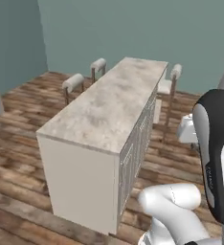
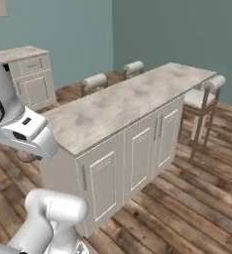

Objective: Pick the egg and butter from the fridge and place them by the bowl for mixing.

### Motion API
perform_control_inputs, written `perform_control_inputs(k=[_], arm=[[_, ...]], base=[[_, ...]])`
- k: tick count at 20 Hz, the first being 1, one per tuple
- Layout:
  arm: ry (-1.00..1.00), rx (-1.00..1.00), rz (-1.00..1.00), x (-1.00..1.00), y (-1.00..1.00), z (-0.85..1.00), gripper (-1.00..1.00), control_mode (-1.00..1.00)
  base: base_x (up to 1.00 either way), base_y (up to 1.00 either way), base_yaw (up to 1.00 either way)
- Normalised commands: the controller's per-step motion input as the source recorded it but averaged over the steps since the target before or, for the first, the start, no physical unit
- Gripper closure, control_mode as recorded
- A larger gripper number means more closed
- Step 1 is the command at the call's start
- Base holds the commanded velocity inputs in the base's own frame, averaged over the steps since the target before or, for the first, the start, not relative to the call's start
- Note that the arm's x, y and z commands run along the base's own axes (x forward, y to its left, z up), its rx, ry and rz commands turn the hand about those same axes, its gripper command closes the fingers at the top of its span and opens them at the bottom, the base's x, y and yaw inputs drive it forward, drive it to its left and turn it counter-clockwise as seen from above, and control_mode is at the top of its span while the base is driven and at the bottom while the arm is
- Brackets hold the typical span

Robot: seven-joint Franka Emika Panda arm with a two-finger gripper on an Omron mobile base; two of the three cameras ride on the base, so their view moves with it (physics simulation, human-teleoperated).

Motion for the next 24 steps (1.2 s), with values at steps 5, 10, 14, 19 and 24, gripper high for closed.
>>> perform_control_inputs(k=[5,10,14,19,24], arm=[[0.0,0.0,0.0,0.0,0.0,0.0,1.0,1.0],[0.0,0.0,0.0,0.0,0.0,0.0,1.0,1.0],[0.0,0.0,0.0,0.0,0.0,0.0,1.0,1.0],[0.0,0.0,0.0,0.0,0.0,0.0,1.0,1.0],[0.0,0.0,0.0,0.0,0.0,0.0,1.0,1.0]], base=[[0.0,0.0,1.0],[0.01,0.01,1.0],[0.28,0.27,0.86],[0.47,0.34,0.79],[1.0,-0.19,0.39]])
